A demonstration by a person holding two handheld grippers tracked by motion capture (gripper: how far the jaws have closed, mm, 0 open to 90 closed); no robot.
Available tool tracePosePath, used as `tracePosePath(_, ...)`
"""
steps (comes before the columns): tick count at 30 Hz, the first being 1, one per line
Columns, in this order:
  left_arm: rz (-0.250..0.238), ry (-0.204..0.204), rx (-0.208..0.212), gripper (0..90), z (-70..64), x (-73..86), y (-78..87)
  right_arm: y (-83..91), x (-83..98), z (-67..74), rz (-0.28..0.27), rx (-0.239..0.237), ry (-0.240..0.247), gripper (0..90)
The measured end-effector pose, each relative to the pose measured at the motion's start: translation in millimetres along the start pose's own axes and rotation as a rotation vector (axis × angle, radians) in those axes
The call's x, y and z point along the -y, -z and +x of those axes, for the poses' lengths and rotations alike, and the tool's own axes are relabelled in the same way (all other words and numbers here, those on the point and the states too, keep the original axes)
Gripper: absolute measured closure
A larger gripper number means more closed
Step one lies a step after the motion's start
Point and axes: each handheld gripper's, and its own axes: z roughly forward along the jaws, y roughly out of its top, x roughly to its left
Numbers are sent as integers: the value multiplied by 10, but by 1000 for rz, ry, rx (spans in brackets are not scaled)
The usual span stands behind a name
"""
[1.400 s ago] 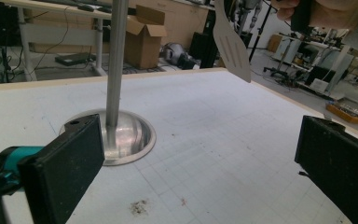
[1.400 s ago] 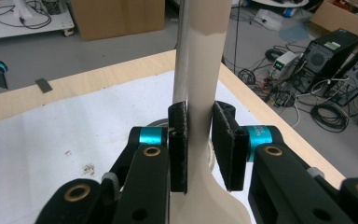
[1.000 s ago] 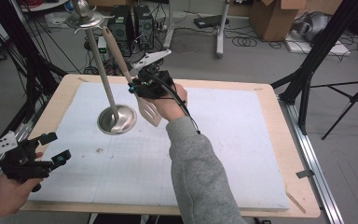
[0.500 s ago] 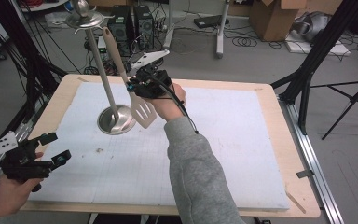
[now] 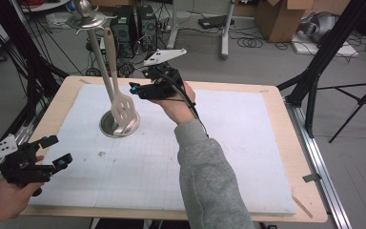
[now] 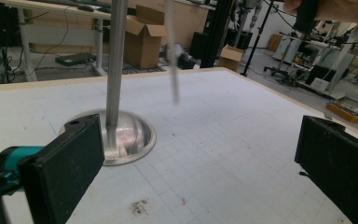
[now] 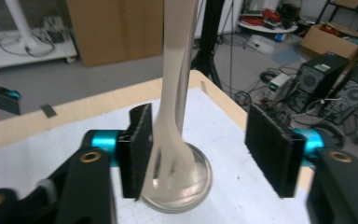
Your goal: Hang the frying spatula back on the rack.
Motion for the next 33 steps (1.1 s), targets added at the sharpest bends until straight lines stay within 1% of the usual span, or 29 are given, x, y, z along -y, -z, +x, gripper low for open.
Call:
tracePosePath(2,-5,5,1,18,4,-2,6,47,8,-17,-7,-15,-12,347)
tracePosePath(4,-6,4,2,18,6,-4,6,75,17,-29,-9,-29,-6,323)
tracePosePath(6,-8,4,3,18,3,-3,0,102,36,-38,-10,-41,-13,281)
tracePosePath(10,-7,2,1,18,11,-3,0,146,83,-52,-19,-67,-9,247)
tracePosePath(11,-7,2,1,18,13,-4,0,160,102,-56,-17,-82,-10,238)
tracePosePath(14,-17,7,1,18,17,-9,4,199,167,-57,-21,-109,-2,221)
tracePosePath(18,-32,5,3,17,13,-20,0,272,278,-64,-27,-138,-5,194)
tracePosePath(20,-37,-2,4,18,12,-24,-9,312,336,-78,-36,-142,3,194)
tracePosePath(23,-37,-2,5,17,12,-26,-26,381,433,-107,-50,-148,-19,181)
tracePosePath(24,-39,-1,5,18,14,-26,-33,400,463,-123,-48,-149,-19,172)
tracePosePath(25,-39,-1,6,18,16,-27,-37,420,494,-132,-56,-156,-15,171)
tracePosePath(28,-45,-2,5,17,23,-32,-50,504,580,-158,-73,-148,-30,158)
tracePosePath(32,-51,-1,4,17,36,-36,-64,590,651,-183,-73,-158,-41,145)
tracePosePath(33,-51,1,4,17,38,-36,-68,621,671,-184,-86,-153,-35,145)
